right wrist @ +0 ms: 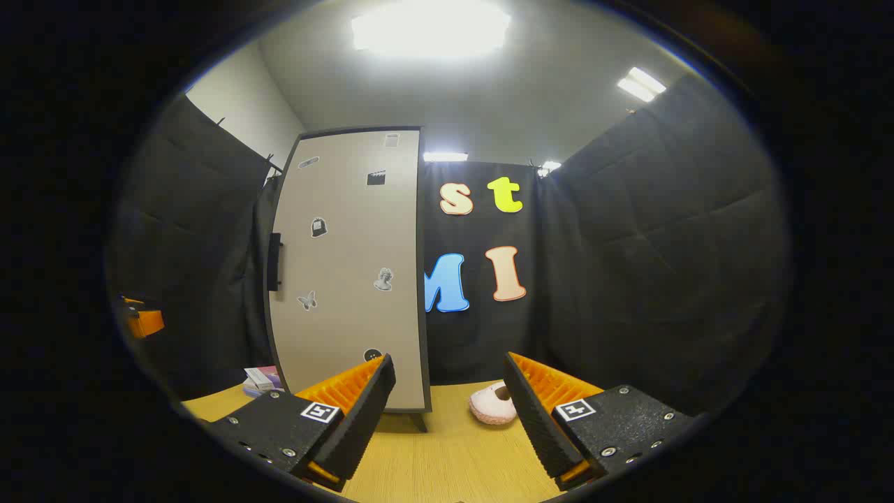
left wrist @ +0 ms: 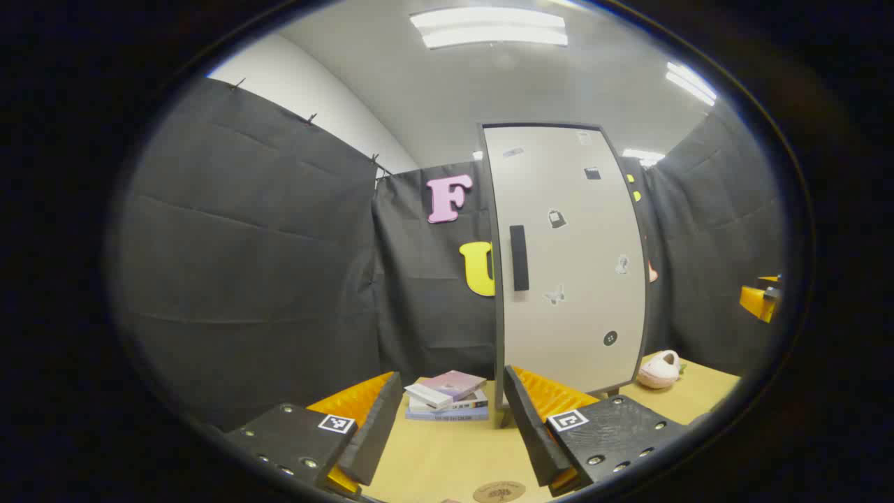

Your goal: Open the cabinet door with the right hand, grasp the bottle in the cabinet with the left hand and place it on the coaster, then close the cabinet door with the right hand.

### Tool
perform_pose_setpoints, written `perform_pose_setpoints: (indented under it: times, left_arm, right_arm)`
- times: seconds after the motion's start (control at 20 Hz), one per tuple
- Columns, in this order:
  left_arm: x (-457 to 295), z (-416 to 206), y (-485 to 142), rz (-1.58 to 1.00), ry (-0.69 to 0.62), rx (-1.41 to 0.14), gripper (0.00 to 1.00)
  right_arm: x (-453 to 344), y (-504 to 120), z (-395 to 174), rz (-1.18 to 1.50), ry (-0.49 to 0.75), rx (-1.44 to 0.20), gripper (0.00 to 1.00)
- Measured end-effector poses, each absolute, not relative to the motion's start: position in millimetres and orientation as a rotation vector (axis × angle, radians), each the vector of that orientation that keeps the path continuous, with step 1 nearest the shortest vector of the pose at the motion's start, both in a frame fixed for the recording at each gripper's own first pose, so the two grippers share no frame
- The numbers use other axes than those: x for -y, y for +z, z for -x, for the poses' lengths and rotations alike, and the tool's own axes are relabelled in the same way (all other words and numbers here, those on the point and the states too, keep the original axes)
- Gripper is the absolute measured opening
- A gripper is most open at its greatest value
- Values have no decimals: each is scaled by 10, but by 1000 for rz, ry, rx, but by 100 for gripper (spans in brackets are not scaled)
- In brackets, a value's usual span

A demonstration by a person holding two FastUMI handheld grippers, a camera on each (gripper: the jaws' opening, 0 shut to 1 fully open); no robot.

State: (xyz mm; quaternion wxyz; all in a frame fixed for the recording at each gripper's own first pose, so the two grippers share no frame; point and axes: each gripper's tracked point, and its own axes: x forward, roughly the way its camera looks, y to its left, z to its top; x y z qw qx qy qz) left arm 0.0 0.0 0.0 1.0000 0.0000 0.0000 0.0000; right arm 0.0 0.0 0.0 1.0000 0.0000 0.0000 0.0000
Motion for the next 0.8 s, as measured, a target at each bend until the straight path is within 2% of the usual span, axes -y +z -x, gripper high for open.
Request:
perform_pose_setpoints:
  times: [0.05, 0.1, 0.15, 0.55, 0.6, 0.65, 0.7, 0.75, 0.8]
  left_arm:
    - [9, 8, 3, -1, 0, 2, 84]
    - [15, 11, 19, -1, 1, 4, 84]
    - [20, 19, 25, 0, 1, 5, 89]
    - [-35, 58, 0, 15, 12, 3, 89]
    - [-44, 67, 7, 15, 10, 4, 84]
    - [-53, 64, 19, 13, 10, 7, 89]
    - [-77, 65, 31, 11, 13, 7, 89]
    - [-87, 57, 32, 12, 13, 8, 80]
    - [-87, 59, 42, 15, 12, 9, 89]
  right_arm:
    - [-3, -1, -1, 0, 2, -1, 96]
    - [3, -9, 3, 0, 4, -1, 96]
    - [6, -10, 0, 1, 4, -2, 96]
    - [24, -19, 1, 1, -2, -5, 96]
    - [34, -11, -9, 2, -8, 1, 96]
    - [34, -6, -18, 0, -11, 1, 96]
    - [33, -14, -10, -5, -12, 1, 96]
    - [32, -14, -12, -10, -15, 1, 96]
    - [36, -17, -13, -14, -18, 0, 96]
